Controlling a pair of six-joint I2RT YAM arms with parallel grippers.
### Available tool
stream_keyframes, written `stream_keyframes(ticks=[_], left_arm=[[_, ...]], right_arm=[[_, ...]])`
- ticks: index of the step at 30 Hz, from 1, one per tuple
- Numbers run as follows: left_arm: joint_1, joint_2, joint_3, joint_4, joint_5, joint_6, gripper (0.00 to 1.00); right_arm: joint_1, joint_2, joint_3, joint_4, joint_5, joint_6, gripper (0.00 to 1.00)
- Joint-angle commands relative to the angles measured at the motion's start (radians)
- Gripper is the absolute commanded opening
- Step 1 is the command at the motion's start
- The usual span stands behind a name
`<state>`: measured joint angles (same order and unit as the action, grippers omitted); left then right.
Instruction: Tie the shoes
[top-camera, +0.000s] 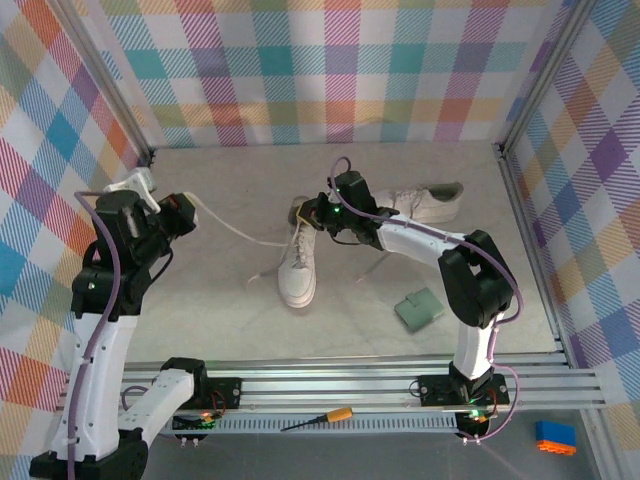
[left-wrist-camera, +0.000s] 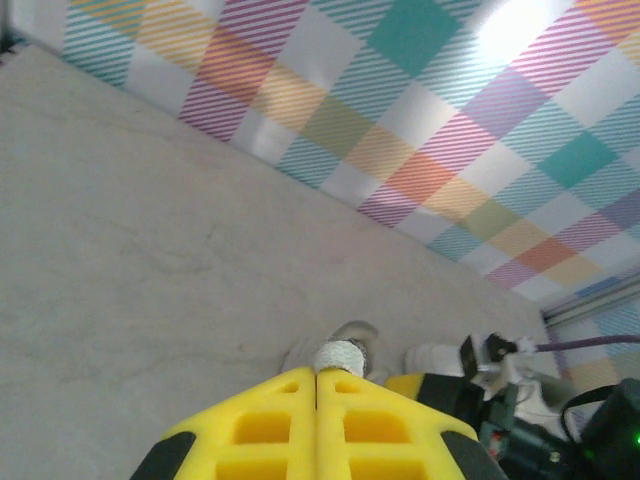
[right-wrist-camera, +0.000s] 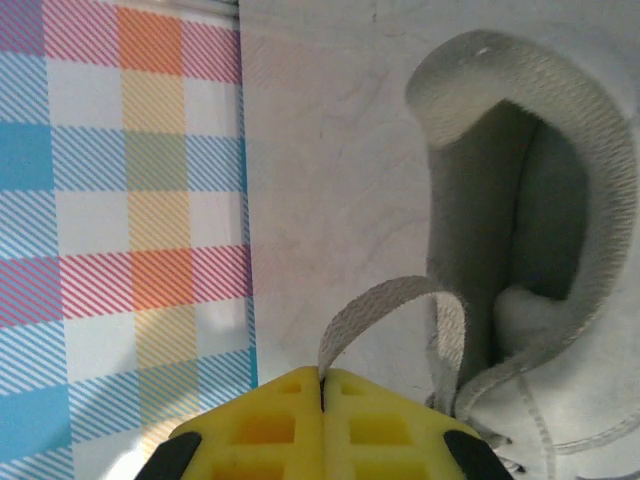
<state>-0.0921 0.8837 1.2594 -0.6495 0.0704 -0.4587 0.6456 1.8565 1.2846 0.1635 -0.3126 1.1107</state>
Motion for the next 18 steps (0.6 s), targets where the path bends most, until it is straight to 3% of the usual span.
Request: stream_keyframes(ticks=[1,8,11,15,17,18], left_arm=[[-0.036,0.021,0.027,0.092,0.094,-0.02,0.0],[-0.222,-0.063,-0.075,0.155,0.159,0.034,0.0],[-0.409,-0.042,-0.141,0.221,0.083,0.039,0.0],[-0.697,0.106,-0.137,0.284,-0.064,0.102,0.0],[-0.749,0.172,-0.122,0.281,-0.081,0.124,0.02],[-0.75,0.185,-0.121,0.271,-0.099,0.124,0.15]], right_arm=[[-0.013,0.009,-0.004,0.034,0.002,0.052,0.03],[-0.048,0.028,0.028,0.023,-0.08,0.055,0.04],[-0.054,0.036,0.046,0.024,-0.121,0.052,0.03],[-0.057,0.038,0.062,0.017,-0.143,0.044,0.03],[-0.06,0.035,0.058,0.018,-0.142,0.043,0.03],[-0.061,0.033,0.055,0.019,-0.144,0.043,0.03]])
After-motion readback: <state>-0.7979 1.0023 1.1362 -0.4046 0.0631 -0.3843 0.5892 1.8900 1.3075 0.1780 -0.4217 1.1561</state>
